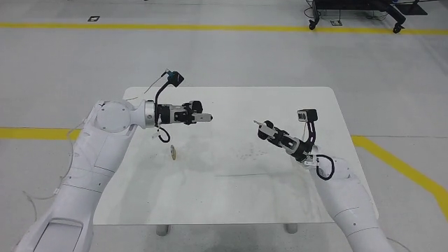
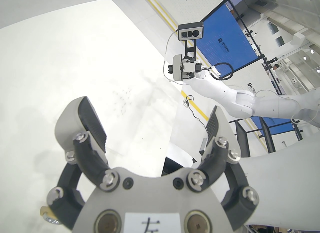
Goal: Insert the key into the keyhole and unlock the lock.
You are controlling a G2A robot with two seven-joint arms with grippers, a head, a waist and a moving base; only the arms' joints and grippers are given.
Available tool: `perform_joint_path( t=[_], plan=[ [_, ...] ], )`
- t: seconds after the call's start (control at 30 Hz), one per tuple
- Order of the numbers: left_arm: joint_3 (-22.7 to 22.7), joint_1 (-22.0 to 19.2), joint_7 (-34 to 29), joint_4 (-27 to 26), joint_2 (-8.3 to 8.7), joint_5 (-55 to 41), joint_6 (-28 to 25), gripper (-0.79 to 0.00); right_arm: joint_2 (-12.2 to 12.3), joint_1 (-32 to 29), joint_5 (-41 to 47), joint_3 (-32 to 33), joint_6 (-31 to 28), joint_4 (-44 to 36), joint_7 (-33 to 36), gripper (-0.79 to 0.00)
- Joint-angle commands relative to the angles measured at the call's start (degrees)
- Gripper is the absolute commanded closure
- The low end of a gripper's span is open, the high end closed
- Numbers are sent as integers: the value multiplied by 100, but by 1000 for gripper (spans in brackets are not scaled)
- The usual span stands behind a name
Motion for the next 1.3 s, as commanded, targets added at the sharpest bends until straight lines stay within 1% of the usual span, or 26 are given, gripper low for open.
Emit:
perform_joint_path(
  t=[0.0, 0.13, 0.2, 0.3, 0.43, 0.53, 0.63, 0.7, 0.73, 0.83, 0.97, 1.03, 1.1, 1.27],
  plan=[
    [0, 0, 0, 0, 0, 0, 0, -785, 0, 0, 0, 0, 0, 0, 0, 0],
    [0, 0, 0, 0, 0, 0, 0, -785, 0, 0, 0, 0, 0, 0, 0, 0],
    [-27, 51, 118, -183, 29, 338, -6, -785, 0, 0, 0, 0, 0, 0, 0, 0],
    [-304, 304, 263, -666, 157, 1072, -70, -785, 0, 0, 0, 0, 0, 0, 0, 0],
    [-872, 827, 254, -1425, 362, 1869, -12, -785, 0, 0, 0, 0, 0, 0, 0, 0],
    [-1233, 1194, 75, -1984, 494, 2466, 257, -785, 0, 0, 0, 0, 0, 0, 0, 0],
    [-1326, 1445, -180, -2482, 581, 3312, 565, -785, 0, 0, 0, 0, 0, 0, 0, 0],
    [-1244, 1550, -323, -2746, 617, 4136, 896, -785, 0, 0, 0, 0, 0, 0, 0, 0],
    [-1127, 1599, -405, -2853, 621, 4406, 1010, -785, 0, 0, 0, 0, 0, 0, 0, 0],
    [-745, 1608, -778, -3118, 626, 5087, 1171, -785, 0, 0, 0, 0, 0, 0, 0, 0],
    [-293, 1510, -1295, -3333, 604, 5500, 1412, -785, 0, 0, 0, 0, 0, 0, 0, 0],
    [-148, 1411, -1466, -3345, 584, 5529, 1612, -785, 0, 0, 0, 0, 0, 0, 0, 0],
    [-21, 1310, -1562, -3243, 553, 5500, 1937, -785, 0, 0, 0, 0, 0, 0, 0, 0],
    [328, 1079, -1534, -2767, 444, 5275, 2666, -773, 0, 0, 0, 0, 0, 0, 0, 0]
  ],
)
